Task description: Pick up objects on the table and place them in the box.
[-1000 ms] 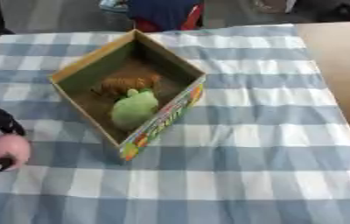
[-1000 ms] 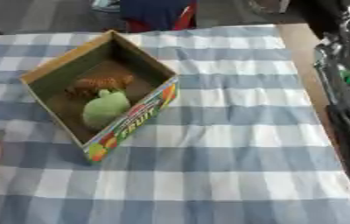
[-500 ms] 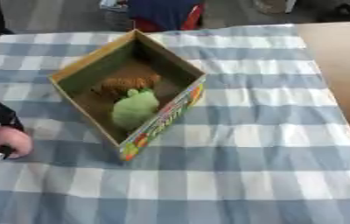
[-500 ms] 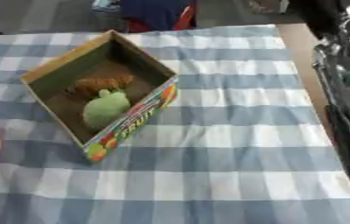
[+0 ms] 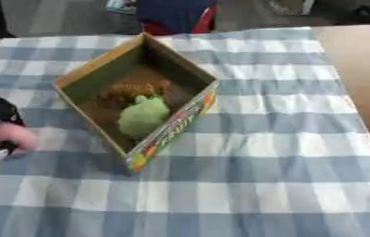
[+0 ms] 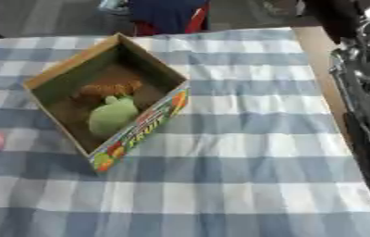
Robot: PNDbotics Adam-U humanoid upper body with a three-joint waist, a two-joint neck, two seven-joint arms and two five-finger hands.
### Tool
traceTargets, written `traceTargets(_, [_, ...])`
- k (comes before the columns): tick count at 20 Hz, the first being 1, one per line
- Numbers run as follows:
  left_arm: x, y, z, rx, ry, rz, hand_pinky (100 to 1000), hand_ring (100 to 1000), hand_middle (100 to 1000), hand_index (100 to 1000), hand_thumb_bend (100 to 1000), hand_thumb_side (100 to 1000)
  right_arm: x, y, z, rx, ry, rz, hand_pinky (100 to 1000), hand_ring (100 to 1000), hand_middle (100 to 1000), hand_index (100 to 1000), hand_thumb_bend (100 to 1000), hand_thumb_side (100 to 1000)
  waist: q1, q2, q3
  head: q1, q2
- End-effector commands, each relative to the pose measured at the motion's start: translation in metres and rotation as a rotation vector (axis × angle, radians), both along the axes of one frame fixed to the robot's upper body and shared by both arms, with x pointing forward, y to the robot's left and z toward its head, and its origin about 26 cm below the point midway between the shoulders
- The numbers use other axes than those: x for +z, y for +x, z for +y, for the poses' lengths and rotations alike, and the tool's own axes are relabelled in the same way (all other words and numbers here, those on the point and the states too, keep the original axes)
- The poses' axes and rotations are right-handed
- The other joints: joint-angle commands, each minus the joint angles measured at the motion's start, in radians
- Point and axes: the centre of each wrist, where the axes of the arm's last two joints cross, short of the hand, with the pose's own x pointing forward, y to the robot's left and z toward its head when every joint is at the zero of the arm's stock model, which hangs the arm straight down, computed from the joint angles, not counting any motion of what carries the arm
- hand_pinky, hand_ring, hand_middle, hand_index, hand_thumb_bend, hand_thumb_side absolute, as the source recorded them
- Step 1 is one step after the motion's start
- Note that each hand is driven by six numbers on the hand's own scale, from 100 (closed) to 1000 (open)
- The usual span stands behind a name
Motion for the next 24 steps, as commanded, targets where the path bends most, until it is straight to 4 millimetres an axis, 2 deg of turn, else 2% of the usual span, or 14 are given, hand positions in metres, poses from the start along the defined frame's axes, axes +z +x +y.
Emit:
traceTargets(1, [0.033,-0.005,0.002,-0.005,-0.004,-0.111,202,587,472,612,100,124,0.011,-0.004,-0.002,-0.002,0.005,-0.037,703,775,691,934,100,868,0.004,-0.023,0.001,0.003,-0.011])
traceTargets(7, [0.065,0.002,0.007,-0.024,-0.094,-0.211,183,577,457,595,100,127,0.012,-0.004,0.002,0.006,0.004,-0.038,702,774,691,934,100,863,0.012,-0.025,-0.002,0.017,-0.009])
traceTargets(14, [0.089,0.016,0.011,-0.089,-0.167,-0.267,162,566,443,582,100,135,0.013,-0.005,0.005,0.012,0.007,-0.041,702,774,691,933,100,862,0.021,-0.024,-0.014,0.037,-0.015])
traceTargets(20, [0.103,0.031,0.002,-0.151,-0.204,-0.327,155,564,447,590,100,137,0.016,-0.007,0.009,0.027,0.013,-0.047,701,773,690,933,100,861,0.025,-0.021,-0.025,0.043,-0.018])
traceTargets(24, [0.113,0.043,-0.011,-0.203,-0.213,-0.401,161,573,448,591,100,130,0.019,-0.008,0.014,0.043,0.022,-0.052,701,773,690,933,100,858,0.027,-0.016,-0.037,0.053,-0.022])
